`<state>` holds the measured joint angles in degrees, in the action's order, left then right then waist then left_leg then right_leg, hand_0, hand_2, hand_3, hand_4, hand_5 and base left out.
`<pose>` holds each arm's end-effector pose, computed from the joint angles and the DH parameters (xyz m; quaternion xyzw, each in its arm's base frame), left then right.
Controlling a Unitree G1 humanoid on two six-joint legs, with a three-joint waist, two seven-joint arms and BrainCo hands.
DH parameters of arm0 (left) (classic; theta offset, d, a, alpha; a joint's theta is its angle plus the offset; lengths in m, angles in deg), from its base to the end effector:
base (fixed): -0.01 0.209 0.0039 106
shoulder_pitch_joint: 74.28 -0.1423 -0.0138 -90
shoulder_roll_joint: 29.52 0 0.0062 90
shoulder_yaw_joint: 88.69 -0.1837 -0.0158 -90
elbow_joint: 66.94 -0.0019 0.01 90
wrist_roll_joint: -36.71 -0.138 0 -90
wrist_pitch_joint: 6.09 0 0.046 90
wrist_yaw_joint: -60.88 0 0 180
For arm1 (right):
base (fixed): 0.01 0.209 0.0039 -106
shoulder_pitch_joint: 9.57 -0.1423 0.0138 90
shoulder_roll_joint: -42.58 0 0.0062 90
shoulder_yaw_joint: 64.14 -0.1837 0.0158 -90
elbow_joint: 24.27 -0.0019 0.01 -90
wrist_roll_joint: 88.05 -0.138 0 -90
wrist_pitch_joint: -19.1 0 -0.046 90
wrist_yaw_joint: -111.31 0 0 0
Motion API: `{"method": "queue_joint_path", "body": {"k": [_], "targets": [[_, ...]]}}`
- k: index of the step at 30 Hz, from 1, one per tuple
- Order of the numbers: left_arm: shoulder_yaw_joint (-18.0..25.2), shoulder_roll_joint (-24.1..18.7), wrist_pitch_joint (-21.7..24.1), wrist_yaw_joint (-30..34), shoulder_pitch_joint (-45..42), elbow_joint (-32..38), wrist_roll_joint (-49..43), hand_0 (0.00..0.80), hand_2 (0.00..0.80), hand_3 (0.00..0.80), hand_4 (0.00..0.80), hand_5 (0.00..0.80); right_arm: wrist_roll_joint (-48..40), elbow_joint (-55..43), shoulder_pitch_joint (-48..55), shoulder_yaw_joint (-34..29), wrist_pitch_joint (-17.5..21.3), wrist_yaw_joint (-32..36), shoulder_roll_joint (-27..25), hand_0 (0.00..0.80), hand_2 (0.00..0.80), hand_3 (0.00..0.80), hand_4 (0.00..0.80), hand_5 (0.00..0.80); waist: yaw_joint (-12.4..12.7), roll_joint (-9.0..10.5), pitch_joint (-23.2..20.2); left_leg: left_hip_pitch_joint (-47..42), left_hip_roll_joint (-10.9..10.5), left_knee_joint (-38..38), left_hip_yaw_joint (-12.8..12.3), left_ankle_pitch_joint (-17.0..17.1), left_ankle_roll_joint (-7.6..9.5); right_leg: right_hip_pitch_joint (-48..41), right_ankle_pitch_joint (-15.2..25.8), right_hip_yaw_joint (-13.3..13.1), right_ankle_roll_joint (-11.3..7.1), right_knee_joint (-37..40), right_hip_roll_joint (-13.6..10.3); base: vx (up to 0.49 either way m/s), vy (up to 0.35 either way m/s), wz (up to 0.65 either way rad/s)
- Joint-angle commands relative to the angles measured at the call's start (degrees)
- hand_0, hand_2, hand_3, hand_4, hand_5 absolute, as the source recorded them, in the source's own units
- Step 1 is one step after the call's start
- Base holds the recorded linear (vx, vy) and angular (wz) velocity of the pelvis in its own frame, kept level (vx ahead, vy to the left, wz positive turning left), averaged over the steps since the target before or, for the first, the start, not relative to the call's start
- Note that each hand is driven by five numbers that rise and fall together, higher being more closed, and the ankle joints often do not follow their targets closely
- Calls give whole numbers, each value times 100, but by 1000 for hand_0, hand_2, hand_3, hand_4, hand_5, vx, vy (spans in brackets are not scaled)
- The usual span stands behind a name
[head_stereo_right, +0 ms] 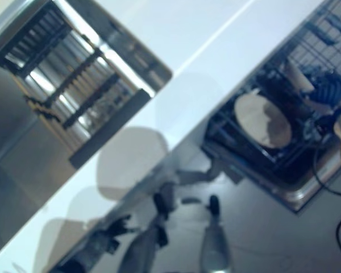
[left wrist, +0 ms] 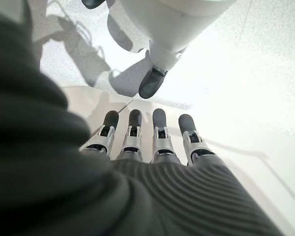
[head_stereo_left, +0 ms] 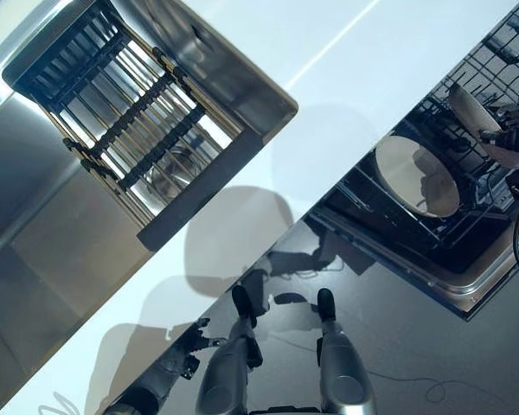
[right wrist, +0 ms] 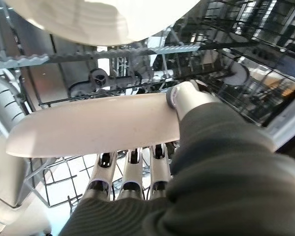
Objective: Take plates into dishwasher
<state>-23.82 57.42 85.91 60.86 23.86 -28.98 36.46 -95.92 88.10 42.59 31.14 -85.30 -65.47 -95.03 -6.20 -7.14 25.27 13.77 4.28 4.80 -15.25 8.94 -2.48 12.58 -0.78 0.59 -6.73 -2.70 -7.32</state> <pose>0.1639 0.2027 -0.0765 0.2558 0.3752 -0.1271 0.8818 0.2685 -0.3391 0.2500 -0.4129 -0.0137 -0.1686 0.8949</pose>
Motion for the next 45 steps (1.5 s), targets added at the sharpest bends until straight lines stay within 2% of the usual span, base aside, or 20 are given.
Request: {"method": "queue_joint_path", "body": {"k": [1, 11, 19, 30, 39, 45], "targets": [[160, -765, 66, -48, 653, -175, 279, 0, 0, 0, 0, 0, 224, 211, -725, 184, -31, -113, -376, 800, 800, 800, 800, 800, 42, 90, -107, 133, -385, 20, 355, -89, 6, 640, -214, 311, 279, -1050, 378, 0, 0, 0], [40, -768, 101, -46, 660, -110, 324, 0, 0, 0, 0, 0, 552, 797, -1245, 608, -187, -217, -440, 800, 800, 800, 800, 800, 156, -50, -48, 204, -408, 20, 485, -60, 9, 810, -233, 387, 283, -1192, 342, 5, -3, 2], [20, -796, 97, -29, 634, -72, 389, 0, 0, 0, 0, 0, 1243, 1067, -1586, 951, -232, -318, -521, 800, 800, 800, 800, 800, 202, -76, -12, 246, -422, 20, 558, -57, 16, 877, -202, 390, 276, -1188, 361, 6, -3, 1], [23, -902, 78, -39, 574, 54, 442, 0, 0, 0, 0, 0, 2309, 1337, -1983, 1544, -452, -356, -925, 800, 800, 800, 800, 800, 284, -23, 24, 290, -421, 20, 583, -47, 28, 939, -168, 486, 254, -1205, 362, 0, 0, 0], [100, -996, 41, -60, 498, 150, 473, 0, 0, 0, 0, 0, 2404, 1668, -2272, 1826, -624, -593, -1139, 800, 800, 800, 800, 800, 402, 85, 39, 289, -369, 20, 489, -71, 26, 907, -146, 725, 213, -1171, 336, 0, 0, 0], [154, -1081, 38, -53, 467, 149, 571, 0, 0, 0, 0, 0, 2217, 1779, -2075, 1615, -652, -938, -1274, 800, 800, 800, 800, 800, 380, 137, 41, 274, -332, 20, 432, -96, 18, 893, -144, 764, 193, -1161, 340, -5, -3, -3]]}}
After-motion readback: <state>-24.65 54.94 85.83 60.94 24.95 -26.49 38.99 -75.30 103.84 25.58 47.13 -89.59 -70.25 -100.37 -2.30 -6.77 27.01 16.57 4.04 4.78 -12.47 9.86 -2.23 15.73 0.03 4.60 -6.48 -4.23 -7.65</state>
